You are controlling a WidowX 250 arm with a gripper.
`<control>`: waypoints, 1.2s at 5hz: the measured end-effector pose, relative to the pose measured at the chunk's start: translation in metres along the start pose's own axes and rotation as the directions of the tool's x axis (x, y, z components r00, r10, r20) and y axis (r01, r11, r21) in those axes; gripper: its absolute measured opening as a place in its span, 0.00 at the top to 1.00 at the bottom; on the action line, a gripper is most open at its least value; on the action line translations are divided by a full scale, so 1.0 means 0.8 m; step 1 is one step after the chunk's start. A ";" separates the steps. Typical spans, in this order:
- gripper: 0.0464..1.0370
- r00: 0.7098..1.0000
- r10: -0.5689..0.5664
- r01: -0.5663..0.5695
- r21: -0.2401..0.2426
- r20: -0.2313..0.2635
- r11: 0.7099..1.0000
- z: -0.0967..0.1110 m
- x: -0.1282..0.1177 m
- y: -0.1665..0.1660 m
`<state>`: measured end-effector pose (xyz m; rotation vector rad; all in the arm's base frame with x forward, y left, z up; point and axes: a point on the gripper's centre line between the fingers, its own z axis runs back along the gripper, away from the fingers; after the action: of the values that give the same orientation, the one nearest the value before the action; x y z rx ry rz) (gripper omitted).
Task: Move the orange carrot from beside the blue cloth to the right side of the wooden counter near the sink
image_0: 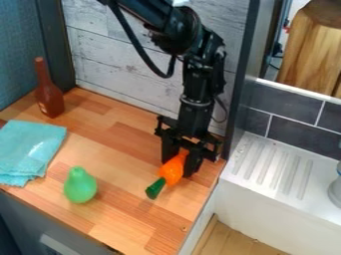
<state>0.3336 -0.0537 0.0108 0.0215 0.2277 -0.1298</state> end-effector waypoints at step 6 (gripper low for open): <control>0.04 0.952 0.197 -0.191 -0.051 0.233 0.980 0.133 -0.072 0.086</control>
<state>0.3103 0.0176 0.1279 0.0003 -0.0123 0.0675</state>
